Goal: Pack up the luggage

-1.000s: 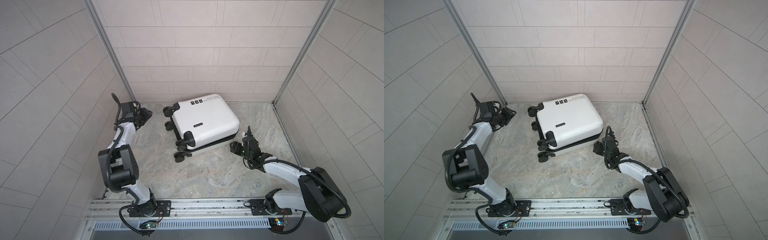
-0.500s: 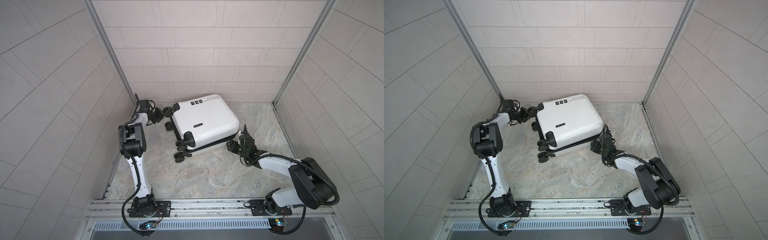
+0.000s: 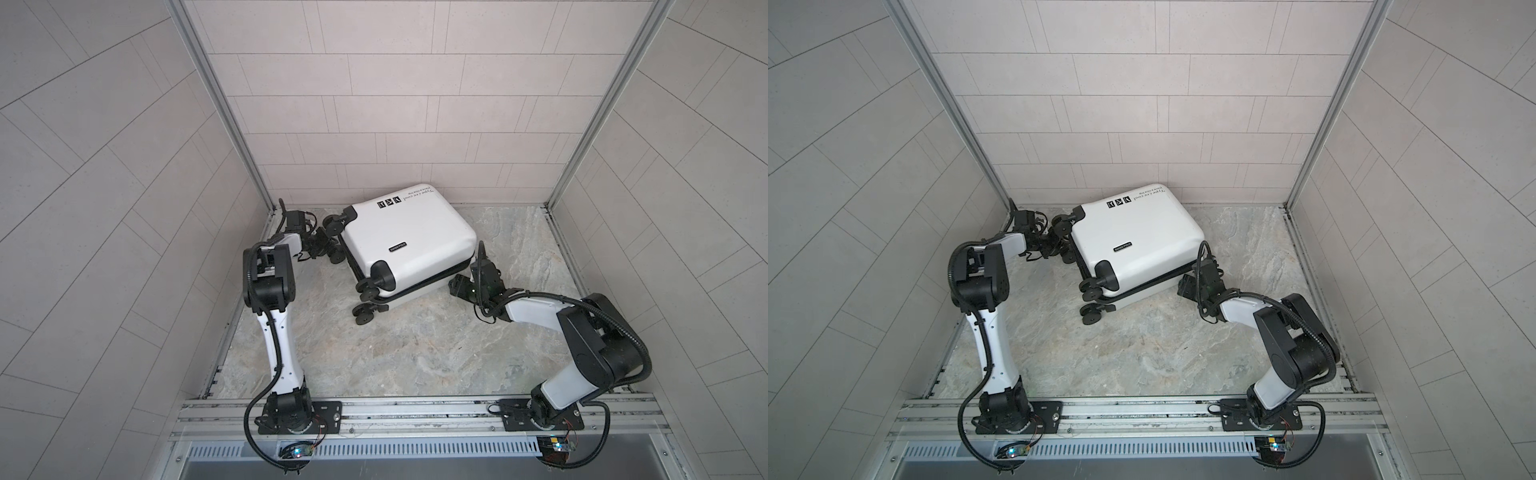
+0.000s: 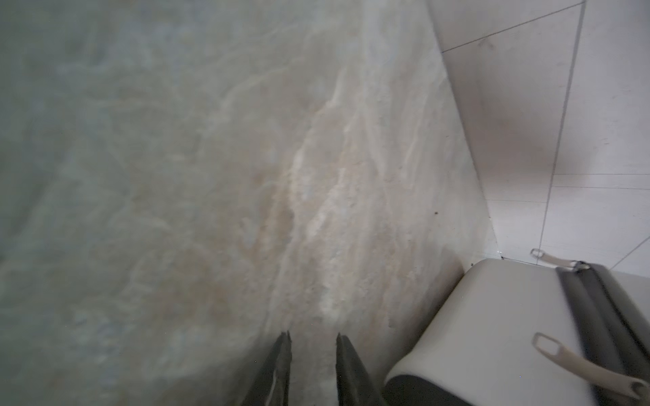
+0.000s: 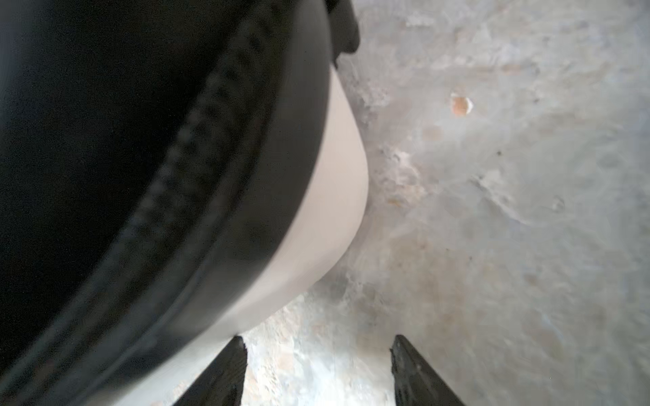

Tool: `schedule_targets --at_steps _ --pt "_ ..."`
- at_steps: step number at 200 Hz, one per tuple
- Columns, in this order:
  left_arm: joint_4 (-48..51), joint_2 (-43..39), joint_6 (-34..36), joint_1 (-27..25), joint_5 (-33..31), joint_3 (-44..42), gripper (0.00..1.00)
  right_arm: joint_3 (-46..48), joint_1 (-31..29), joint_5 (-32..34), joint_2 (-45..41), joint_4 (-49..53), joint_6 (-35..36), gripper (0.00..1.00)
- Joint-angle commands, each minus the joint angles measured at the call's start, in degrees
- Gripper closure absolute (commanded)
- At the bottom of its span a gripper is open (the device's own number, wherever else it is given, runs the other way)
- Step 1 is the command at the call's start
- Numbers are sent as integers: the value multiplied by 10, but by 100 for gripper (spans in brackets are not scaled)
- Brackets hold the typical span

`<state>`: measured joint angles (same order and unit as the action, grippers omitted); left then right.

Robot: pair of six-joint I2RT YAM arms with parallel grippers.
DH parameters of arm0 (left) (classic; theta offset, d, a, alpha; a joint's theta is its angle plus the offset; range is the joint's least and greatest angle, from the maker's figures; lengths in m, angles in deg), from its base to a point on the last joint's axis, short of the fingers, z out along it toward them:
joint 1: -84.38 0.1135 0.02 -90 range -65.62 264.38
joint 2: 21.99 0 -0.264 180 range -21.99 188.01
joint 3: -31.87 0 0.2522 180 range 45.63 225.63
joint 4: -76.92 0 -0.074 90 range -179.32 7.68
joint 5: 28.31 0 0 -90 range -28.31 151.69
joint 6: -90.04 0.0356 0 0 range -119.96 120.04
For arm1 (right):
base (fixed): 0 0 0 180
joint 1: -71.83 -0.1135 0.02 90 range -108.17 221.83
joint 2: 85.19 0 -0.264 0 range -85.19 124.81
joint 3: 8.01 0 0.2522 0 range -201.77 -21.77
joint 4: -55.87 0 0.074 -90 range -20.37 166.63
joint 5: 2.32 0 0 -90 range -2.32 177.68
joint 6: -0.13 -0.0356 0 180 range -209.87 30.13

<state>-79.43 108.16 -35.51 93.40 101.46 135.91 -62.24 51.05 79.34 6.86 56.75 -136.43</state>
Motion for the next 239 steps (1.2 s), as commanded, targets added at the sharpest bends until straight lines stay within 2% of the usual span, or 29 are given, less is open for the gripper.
schedule_targets --at_steps 1,23,44,74,111,154,194,216,239 --pt "54 -9 10 -29 19 -37 73 -46 14 -17 19 -55 -6 33" --pt "53 -30 8 -43 17 -66 73 -81 33 -36 48 -47 -6 34" --pt "12 -61 -15 -60 12 -127 73 -109 54 -51 70 -47 -12 34" --pt "-87 -105 -57 -85 6 -239 74 -162 83 -76 109 -21 -10 35" --pt "-247 -154 -151 -122 -3 -380 75 -222 121 -105 151 20 3 36" --pt "-382 -184 -224 -191 -25 -471 75 -319 143 -123 179 139 60 36" --pt "-500 -193 -293 -254 -48 -525 75 -403 150 -100 204 253 104 36" --pt "-512 -216 -297 -290 -72 -546 75 -429 170 -80 209 295 104 36" --pt "-451 -267 -264 -300 -97 -558 75 -442 192 -70 195 331 101 36"
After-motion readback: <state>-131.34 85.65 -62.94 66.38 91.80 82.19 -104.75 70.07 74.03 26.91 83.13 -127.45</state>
